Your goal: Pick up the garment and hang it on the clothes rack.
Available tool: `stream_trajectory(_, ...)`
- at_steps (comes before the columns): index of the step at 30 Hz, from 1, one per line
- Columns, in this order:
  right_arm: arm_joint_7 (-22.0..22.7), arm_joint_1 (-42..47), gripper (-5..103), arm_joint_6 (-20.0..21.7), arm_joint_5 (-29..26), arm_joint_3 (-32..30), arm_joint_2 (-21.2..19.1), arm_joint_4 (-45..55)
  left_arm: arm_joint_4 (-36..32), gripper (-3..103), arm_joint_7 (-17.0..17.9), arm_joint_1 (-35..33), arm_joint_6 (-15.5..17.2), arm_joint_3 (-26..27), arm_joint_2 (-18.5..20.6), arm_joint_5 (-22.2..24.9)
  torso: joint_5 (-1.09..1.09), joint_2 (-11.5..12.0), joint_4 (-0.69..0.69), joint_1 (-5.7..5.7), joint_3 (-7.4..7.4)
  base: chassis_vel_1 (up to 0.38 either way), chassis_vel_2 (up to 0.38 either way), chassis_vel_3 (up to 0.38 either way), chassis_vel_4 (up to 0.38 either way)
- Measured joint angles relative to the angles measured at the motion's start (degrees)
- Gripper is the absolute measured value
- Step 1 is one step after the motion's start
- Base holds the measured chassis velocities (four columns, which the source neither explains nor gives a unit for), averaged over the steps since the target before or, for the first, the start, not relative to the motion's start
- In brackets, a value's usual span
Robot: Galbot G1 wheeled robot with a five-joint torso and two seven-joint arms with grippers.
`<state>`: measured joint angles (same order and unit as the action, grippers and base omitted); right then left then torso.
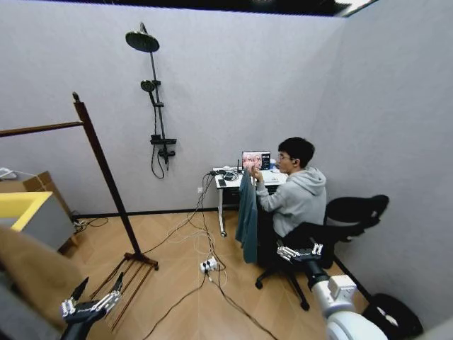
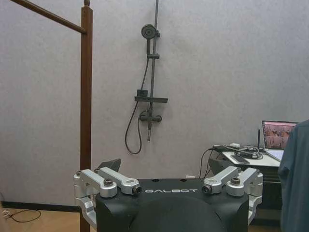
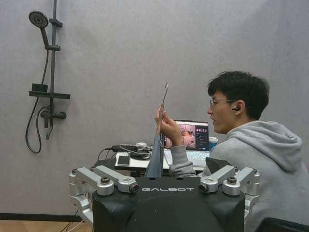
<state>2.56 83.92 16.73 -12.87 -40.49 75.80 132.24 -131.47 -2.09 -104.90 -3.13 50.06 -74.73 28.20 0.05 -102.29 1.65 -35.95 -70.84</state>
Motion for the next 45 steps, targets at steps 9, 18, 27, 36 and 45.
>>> stream_trajectory(9, -0.1, 0.2, 100, -0.2, 0.5, -0.2, 0.1, 0.0, 0.0, 100, 0.0, 0.0, 0.0, 0.0, 0.0, 0.0, -0.06, 0.0, 0.01, 0.0, 0.01, -0.316, 0.31, 0.31, -0.302)
stream_trajectory(18, 0.4, -3.6, 100, -0.6, -0.9, -2.6, -2.7, -3.6, 0.0, 100, 0.0, 0.0, 0.0, 0.0, 0.0, 0.0, -0.06, 0.0, 0.0, -0.03, 0.0, -0.185, 0.17, 0.157, -0.159)
stream_trajectory(27, -0.4, -19.8, 100, -6.7, -6.8, -2.6, -11.7, -20.7, 0.0, 100, 0.0, 0.0, 0.0, 0.0, 0.0, 0.0, -0.05, 0.0, -0.01, 0.09, 0.02, 0.035, -0.047, -0.029, 0.038)
stream_trajectory(36, -7.8, -35.9, 100, -10.8, -15.4, 3.5, -15.2, -37.4, 0.0, 100, 0.0, 0.0, 0.0, 0.0, 0.0, 0.0, -0.05, 0.0, 0.0, -0.01, 0.0, 0.0, 0.0, 0.0, 0.0)
stream_trajectory(45, -6.7, -46.4, 100, -9.6, -17.3, 8.9, -12.7, -45.7, 0.0, 100, 0.0, 0.0, 0.0, 0.0, 0.0, 0.0, -0.06, 0.0, -0.01, 0.01, 0.0, 0.0, 0.0, 0.0, 0.0)
